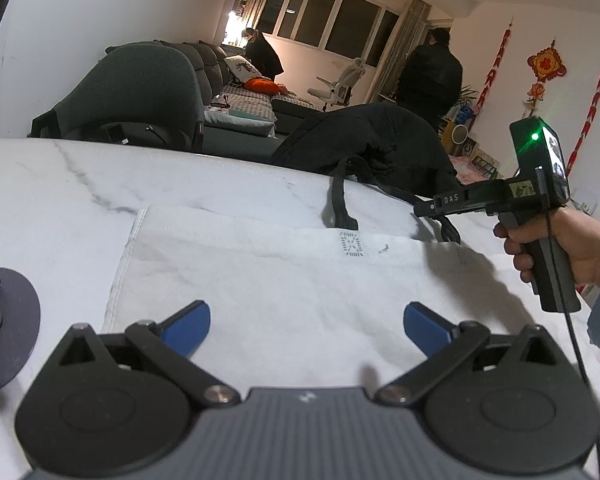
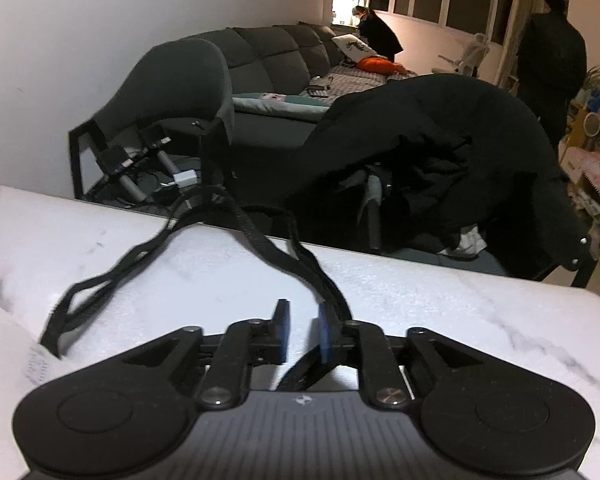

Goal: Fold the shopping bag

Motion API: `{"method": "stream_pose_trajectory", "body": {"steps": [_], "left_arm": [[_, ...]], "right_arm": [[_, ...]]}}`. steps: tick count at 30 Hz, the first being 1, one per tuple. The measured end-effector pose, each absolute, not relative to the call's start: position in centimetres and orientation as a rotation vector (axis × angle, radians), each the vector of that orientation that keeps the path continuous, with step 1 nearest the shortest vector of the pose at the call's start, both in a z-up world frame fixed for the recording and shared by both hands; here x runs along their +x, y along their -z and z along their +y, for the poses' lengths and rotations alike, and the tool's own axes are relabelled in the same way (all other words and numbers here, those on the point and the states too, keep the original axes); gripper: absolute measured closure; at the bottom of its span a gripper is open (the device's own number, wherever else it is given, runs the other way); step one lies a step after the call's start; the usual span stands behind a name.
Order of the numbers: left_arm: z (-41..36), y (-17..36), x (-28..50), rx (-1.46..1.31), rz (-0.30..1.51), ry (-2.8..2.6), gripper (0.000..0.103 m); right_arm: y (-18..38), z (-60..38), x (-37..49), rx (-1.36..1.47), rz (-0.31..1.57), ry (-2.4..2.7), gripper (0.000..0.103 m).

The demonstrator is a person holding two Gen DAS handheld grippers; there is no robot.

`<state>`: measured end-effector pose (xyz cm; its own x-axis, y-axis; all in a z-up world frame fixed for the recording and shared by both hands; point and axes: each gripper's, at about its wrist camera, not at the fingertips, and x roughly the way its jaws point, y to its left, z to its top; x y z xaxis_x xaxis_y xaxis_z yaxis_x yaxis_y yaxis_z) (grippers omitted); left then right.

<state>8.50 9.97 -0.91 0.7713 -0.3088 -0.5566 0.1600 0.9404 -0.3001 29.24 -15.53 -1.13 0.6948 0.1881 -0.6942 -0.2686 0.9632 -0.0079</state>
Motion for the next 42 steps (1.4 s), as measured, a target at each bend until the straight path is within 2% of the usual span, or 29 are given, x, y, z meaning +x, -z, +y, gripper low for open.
{"method": "stream_pose_trajectory", "body": {"steps": [2, 8, 15, 25, 38, 40, 42], "left_arm": [[10.0, 0.9, 8.5, -0.246, 0.642, 0.258, 0.000], [10.2, 1.0, 8.6, -0.252, 0.640, 0.260, 0.000], [10.2, 0.9, 8.5, -0.257, 0.639, 0.263, 0.000], [8.8, 0.7, 8.8, -0.158, 0.666, 0.241, 0.000], [10.4, -1.0, 4.8, -0.038, 0.756, 0.116, 0.000], [10.8, -1.0, 3.7, -0.008, 0.759, 0.087, 0.000], [11.1, -0.8, 2.8, 0.030, 0.756, 0.060, 0.000]], "right_arm": [[0.7, -15.7, 28.9, -0.081, 0.760, -0.271, 0.074], [-1.1, -16.7, 26.0, -0.071, 0.749, -0.310, 0.064], [-2.5, -23.0, 19.6, -0.056, 0.763, -0.269, 0.050], [-1.1, -32.2, 11.3, -0.025, 0.800, -0.127, 0.049], [1.5, -31.8, 6.5, -0.108, 0.774, -0.135, 0.050], [1.7, -31.6, 6.0, -0.112, 0.757, -0.136, 0.052], [1.8, -31.4, 5.5, -0.109, 0.742, -0.148, 0.058]]}}
